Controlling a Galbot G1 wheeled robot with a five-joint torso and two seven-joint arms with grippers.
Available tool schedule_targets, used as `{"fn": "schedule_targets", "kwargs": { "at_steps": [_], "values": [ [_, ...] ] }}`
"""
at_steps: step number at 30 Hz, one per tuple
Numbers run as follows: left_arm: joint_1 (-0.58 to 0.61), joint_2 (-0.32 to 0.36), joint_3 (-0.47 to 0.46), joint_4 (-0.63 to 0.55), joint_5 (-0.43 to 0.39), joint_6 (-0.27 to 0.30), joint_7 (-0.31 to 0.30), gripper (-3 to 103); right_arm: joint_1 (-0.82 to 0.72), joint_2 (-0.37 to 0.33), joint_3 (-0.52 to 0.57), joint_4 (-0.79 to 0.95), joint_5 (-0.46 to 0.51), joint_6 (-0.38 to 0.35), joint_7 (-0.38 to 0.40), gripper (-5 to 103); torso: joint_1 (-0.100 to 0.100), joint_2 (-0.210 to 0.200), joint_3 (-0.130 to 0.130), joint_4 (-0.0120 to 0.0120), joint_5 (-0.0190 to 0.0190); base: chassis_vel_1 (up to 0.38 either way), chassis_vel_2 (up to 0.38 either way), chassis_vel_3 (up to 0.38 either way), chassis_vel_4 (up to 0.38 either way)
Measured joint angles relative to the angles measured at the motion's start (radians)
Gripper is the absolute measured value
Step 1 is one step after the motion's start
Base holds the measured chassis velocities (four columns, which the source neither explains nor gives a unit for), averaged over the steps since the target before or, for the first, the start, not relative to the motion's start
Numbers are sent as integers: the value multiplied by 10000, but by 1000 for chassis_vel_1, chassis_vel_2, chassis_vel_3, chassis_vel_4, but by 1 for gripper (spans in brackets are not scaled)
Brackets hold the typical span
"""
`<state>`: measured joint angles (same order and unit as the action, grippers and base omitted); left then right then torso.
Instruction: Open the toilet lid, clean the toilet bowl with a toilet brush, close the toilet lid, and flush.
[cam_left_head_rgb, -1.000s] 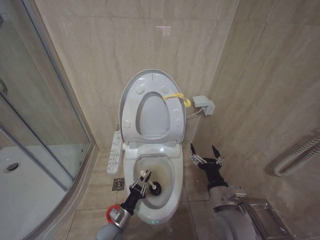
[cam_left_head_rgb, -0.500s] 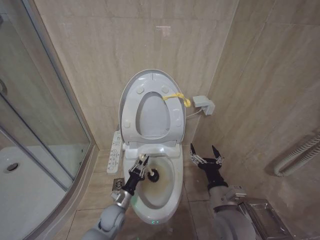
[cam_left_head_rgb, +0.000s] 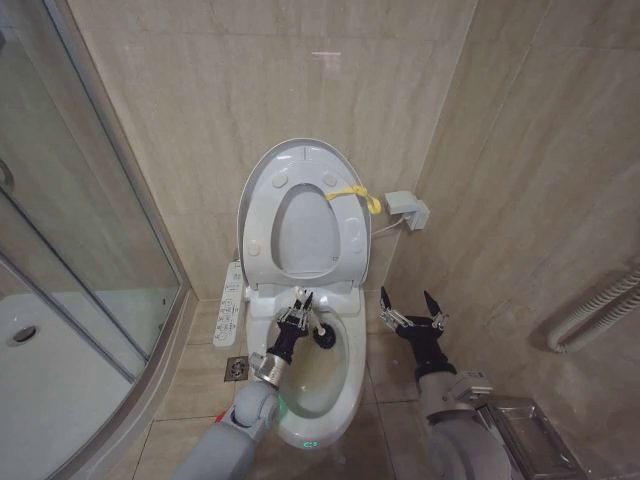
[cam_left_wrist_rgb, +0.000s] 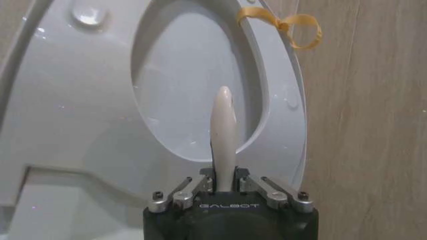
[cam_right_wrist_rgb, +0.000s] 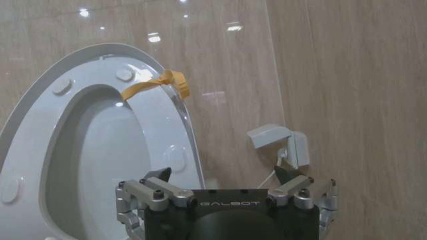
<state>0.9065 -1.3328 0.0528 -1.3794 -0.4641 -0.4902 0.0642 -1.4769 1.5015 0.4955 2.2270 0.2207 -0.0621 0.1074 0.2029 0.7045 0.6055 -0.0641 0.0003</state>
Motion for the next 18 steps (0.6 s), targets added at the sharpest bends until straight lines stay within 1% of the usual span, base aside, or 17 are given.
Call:
{"fn": "schedule_targets", "kwargs": {
  "at_steps": [5,10,14,18],
  "values": [
    [-74,-171,171,324,26,-31,-3,18,0,0,0,1,0,0,-1,100,0,0,0,0,-1,0,0,0,0],
    [-87,-165,551,1018,258,-282,8,18,0,0,0,0,0,0,0,100,0,0,0,3,0,0,0,0,0],
    [-147,-299,555,1143,281,-323,0,18,0,0,0,1,0,0,-1,100,0,0,0,4,0,0,0,0,0],
    [-368,-520,559,1061,331,-321,-48,18,0,0,0,0,0,0,0,100,0,0,0,-2,-2,0,0,0,0]
  ]
}}
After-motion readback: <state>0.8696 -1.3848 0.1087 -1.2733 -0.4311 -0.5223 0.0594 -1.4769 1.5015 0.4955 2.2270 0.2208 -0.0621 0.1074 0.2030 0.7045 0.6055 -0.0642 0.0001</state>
